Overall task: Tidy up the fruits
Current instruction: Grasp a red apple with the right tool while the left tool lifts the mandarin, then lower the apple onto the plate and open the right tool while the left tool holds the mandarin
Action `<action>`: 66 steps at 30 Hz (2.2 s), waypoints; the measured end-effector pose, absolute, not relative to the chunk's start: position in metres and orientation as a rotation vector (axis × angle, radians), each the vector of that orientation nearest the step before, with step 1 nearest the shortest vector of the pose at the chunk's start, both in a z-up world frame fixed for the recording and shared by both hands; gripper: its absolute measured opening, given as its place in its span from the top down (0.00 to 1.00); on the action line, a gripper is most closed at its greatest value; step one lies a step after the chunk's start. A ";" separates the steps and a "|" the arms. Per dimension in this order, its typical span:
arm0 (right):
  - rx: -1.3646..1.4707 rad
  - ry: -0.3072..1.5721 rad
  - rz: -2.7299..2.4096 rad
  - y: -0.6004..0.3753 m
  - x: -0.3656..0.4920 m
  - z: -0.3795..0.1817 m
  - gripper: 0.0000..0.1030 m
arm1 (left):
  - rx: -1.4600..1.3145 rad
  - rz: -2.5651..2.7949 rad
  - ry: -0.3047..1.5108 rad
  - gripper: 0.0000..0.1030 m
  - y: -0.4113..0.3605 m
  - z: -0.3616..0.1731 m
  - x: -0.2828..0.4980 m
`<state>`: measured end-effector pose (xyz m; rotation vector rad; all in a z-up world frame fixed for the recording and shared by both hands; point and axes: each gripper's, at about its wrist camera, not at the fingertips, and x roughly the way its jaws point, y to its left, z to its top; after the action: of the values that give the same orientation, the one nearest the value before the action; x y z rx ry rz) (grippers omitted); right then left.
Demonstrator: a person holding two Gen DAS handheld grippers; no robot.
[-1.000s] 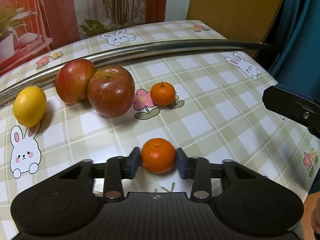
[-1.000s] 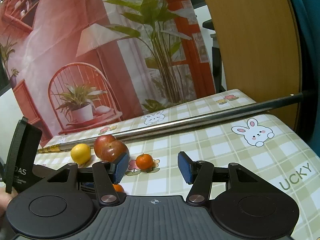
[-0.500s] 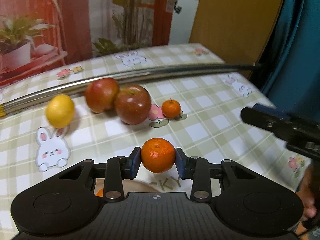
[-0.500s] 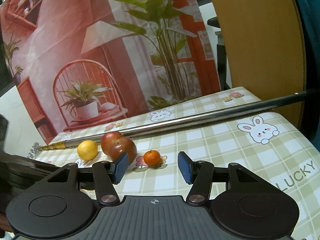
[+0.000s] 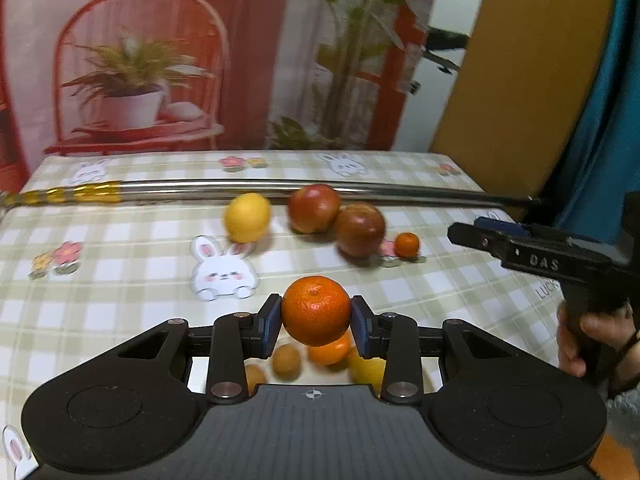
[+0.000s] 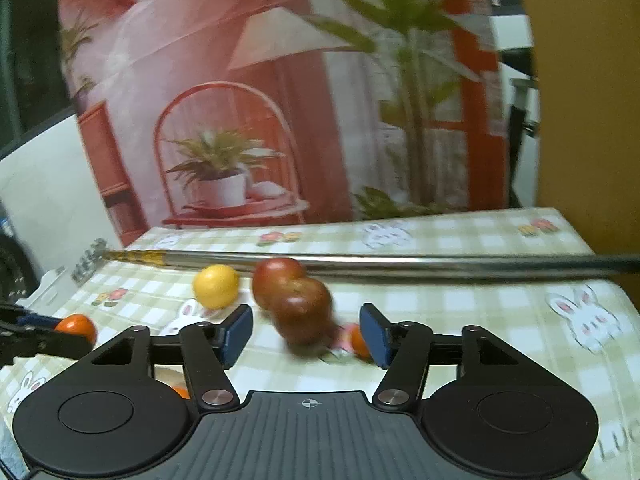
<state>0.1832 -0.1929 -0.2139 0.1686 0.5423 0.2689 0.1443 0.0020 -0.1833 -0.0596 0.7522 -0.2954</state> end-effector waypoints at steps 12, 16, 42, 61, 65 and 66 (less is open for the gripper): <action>-0.044 0.646 0.320 -0.137 0.267 -0.232 0.36 | -0.139 -0.200 0.732 0.62 0.054 -0.197 0.120; -0.078 0.701 0.288 -0.127 0.289 -0.248 0.36 | -0.167 -0.194 0.731 0.62 0.064 -0.201 0.117; -0.058 0.721 0.305 -0.114 0.269 -0.246 0.41 | -0.204 -0.266 0.769 0.62 0.063 -0.220 0.110; -0.236 0.811 0.693 -0.030 0.171 -0.223 0.42 | -0.198 -0.257 0.779 0.62 0.063 -0.218 0.093; -0.247 0.860 0.693 -0.025 0.168 -0.233 0.42 | -0.216 -0.257 0.776 0.62 0.065 -0.218 0.089; -0.252 0.871 0.693 -0.023 0.168 -0.235 0.42 | -0.221 -0.258 0.775 0.62 0.066 -0.219 0.089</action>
<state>0.1680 -0.0230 -0.2348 -0.2522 0.8709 0.6927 0.0891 0.0664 -0.2188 -0.2214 0.7754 -0.2577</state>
